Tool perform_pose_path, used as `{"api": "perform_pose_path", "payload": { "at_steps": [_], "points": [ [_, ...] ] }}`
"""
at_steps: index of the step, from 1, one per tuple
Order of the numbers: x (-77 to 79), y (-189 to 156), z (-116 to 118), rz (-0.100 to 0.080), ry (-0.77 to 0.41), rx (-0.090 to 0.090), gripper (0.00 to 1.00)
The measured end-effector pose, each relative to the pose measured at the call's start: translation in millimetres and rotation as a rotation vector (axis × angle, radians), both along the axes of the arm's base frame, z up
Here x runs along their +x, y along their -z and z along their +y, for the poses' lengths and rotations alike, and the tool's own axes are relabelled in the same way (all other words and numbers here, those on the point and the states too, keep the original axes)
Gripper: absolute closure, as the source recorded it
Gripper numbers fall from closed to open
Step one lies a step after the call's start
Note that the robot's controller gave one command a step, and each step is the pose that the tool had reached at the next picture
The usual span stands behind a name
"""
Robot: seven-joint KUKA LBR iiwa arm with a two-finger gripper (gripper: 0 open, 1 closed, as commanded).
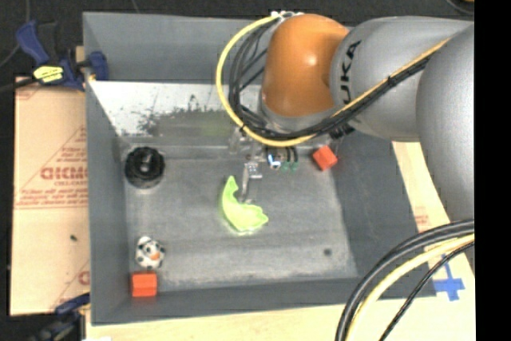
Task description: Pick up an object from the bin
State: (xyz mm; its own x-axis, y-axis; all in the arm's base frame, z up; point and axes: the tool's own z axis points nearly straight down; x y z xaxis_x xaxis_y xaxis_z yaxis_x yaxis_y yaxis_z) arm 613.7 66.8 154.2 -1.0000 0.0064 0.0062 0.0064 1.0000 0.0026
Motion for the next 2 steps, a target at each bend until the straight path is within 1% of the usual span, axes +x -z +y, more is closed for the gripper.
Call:
{"api": "perform_pose_path", "payload": {
  "at_steps": [1,2],
  "points": [
    [8.0,24,1,-0.012,-0.017,-0.002,0.0],
    [-10.3,81,-29,0.003,-0.065,-0.002,0.0]
  ]
}}
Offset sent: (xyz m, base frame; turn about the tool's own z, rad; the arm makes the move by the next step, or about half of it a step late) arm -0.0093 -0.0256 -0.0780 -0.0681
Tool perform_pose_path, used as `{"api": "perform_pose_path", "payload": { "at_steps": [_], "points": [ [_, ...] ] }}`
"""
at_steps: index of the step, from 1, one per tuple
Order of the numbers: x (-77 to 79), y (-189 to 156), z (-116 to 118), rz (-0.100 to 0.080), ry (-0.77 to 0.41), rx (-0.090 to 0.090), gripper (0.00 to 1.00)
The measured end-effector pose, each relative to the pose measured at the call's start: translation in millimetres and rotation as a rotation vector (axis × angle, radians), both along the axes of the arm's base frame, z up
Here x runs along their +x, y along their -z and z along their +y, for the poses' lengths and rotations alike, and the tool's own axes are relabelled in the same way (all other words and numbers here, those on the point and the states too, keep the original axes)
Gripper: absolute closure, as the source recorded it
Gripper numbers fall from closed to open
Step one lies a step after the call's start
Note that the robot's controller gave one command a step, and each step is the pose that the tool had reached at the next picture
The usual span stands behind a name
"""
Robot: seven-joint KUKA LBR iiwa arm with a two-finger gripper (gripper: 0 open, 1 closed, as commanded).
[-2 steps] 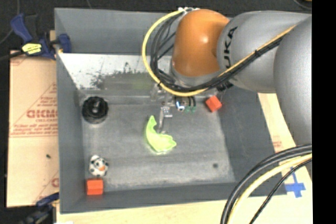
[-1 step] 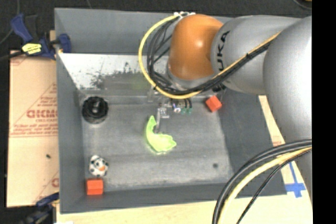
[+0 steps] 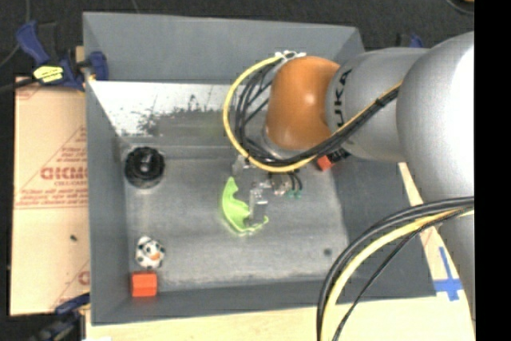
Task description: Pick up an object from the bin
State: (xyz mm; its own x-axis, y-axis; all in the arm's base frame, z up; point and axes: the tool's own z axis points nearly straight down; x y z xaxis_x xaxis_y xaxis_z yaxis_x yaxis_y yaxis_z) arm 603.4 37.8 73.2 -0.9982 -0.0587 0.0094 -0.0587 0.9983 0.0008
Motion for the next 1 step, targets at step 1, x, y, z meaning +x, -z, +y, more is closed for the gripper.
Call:
{"api": "perform_pose_path", "payload": {
  "at_steps": [1],
  "points": [
    [8.0,0.1,11.1,-0.017,0.029,0.003,0.0]
  ]
}}
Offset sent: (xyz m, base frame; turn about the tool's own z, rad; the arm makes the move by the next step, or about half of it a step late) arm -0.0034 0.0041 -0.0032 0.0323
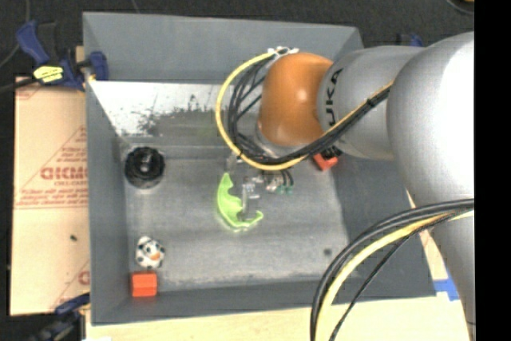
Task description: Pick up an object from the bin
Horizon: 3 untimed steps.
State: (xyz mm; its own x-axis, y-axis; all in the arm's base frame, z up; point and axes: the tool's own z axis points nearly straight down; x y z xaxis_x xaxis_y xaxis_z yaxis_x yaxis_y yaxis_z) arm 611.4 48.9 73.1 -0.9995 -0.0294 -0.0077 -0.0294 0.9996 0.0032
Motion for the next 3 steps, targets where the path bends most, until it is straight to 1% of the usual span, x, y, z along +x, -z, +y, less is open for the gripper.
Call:
{"api": "perform_pose_path", "payload": {
  "at_steps": [1,2,3],
  "points": [
    [-9.0,2,-6,0.013,0.003,-0.001,0.0],
    [-25.1,2,-10,-0.004,0.072,0.003,0.0],
    [-30.6,2,-7,0.007,0.094,0.001,0.0]
  ]
}}
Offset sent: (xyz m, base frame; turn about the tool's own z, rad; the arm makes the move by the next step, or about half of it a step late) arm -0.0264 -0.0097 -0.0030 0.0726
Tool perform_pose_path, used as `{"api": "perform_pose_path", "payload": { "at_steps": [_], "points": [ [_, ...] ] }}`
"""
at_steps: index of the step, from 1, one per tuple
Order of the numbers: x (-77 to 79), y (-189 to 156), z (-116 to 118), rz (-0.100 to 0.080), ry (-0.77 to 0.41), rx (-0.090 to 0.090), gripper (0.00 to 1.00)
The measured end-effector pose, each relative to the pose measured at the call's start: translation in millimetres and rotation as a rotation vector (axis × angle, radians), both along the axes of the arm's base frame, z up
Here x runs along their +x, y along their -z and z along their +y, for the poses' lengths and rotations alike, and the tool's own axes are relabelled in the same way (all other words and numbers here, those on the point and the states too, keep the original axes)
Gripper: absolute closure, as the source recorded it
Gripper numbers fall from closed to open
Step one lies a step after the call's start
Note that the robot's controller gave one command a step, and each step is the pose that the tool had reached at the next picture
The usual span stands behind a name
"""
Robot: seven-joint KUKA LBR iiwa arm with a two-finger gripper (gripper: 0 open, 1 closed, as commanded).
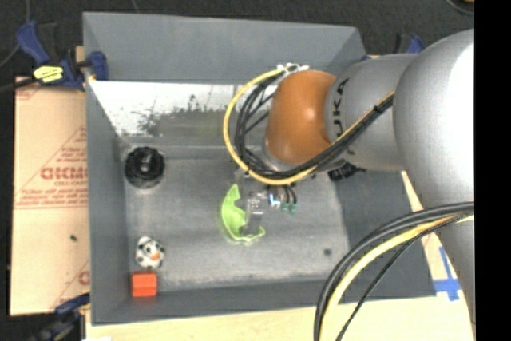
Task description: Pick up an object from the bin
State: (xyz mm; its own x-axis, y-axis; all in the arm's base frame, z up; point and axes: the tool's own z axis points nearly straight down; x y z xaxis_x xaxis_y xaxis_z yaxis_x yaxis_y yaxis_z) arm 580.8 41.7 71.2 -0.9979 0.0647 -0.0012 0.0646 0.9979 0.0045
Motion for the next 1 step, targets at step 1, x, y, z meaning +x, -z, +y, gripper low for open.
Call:
{"api": "perform_pose_path", "payload": {
  "at_steps": [1],
  "points": [
    [7.9,-0.5,-5.9,-0.015,0.076,0.003,1.0]
  ]
}}
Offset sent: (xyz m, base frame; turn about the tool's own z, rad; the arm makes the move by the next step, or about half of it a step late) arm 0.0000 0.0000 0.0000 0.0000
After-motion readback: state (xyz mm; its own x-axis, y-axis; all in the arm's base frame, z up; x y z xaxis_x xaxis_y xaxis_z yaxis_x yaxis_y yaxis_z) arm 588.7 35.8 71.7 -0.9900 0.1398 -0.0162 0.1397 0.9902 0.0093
